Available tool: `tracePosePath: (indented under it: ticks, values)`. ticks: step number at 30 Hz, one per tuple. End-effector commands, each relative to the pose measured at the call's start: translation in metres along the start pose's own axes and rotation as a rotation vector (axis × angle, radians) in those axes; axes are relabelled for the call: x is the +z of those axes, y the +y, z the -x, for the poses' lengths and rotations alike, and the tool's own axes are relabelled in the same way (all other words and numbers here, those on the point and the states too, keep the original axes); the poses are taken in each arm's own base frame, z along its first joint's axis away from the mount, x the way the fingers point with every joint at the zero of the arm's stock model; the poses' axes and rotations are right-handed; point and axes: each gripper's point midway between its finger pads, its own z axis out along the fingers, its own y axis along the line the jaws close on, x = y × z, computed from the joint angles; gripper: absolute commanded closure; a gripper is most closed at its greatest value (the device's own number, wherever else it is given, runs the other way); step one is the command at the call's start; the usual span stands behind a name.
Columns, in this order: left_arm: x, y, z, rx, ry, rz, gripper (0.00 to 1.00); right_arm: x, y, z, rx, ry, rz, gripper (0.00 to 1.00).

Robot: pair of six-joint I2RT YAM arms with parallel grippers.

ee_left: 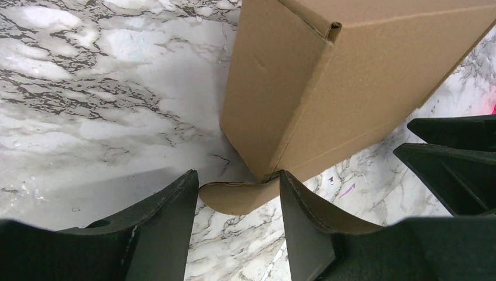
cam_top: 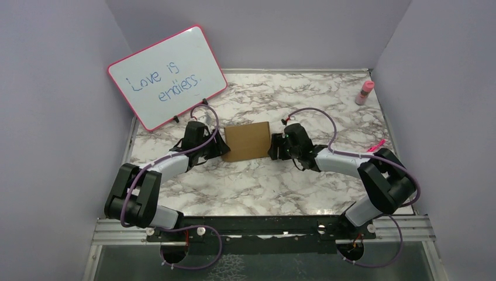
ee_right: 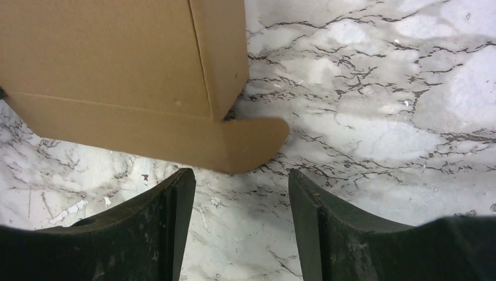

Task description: Fold the paper box

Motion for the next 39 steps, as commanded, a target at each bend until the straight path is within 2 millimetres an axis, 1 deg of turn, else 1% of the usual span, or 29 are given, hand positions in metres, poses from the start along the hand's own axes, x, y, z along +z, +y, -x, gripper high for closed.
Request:
tracePosePath:
  ticks: [1,5,7,9,11,14,15,18,20,23,26,29,31,35,39]
  values:
    - [0.000,0.000,0.008,0.003,-0.046,0.013,0.45,-0.002,0.007,0.013,-0.009,-0.045,0.040,0.36]
    - [-0.010,-0.013,0.026,0.019,-0.095,-0.010,0.40,-0.013,0.019,0.040,-0.021,-0.101,0.088,0.35]
    - [-0.016,-0.020,0.039,0.036,-0.130,-0.016,0.38,-0.019,0.022,0.057,-0.029,-0.139,0.101,0.34]
    - [-0.023,-0.025,0.051,0.052,-0.166,-0.013,0.35,-0.022,0.027,0.068,-0.030,-0.151,0.146,0.33]
    - [-0.026,-0.026,0.061,0.061,-0.201,-0.001,0.33,-0.021,0.023,0.080,-0.006,-0.165,0.170,0.33]
    - [-0.025,-0.026,0.074,0.060,-0.242,0.017,0.32,-0.018,0.015,0.096,0.063,-0.181,0.219,0.33]
    - [-0.024,-0.026,0.079,0.058,-0.251,0.019,0.31,-0.016,0.008,0.101,0.098,-0.184,0.229,0.33]
    - [-0.016,-0.028,0.090,0.059,-0.268,0.015,0.31,-0.006,0.006,0.109,0.159,-0.183,0.285,0.33]
    - [-0.006,-0.031,0.093,0.063,-0.249,0.003,0.31,0.003,0.008,0.109,0.176,-0.166,0.312,0.34]
    - [0.009,-0.035,0.094,0.057,-0.214,-0.020,0.32,0.020,0.007,0.104,0.193,-0.134,0.326,0.36]
    - [0.022,-0.027,0.092,0.050,-0.199,0.004,0.34,0.032,0.010,0.099,0.203,-0.109,0.354,0.37]
    - [0.033,-0.018,0.085,0.054,-0.168,0.028,0.35,0.041,0.012,0.093,0.200,-0.090,0.382,0.38]
    - [0.039,-0.017,0.077,0.051,-0.138,0.015,0.37,0.047,0.011,0.086,0.205,-0.068,0.381,0.40]
    - [0.048,-0.016,0.064,0.048,-0.088,-0.010,0.42,0.053,0.006,0.070,0.213,-0.029,0.370,0.43]
    - [0.054,-0.019,0.050,0.064,-0.034,-0.040,0.46,0.049,0.003,0.052,0.219,0.014,0.360,0.46]
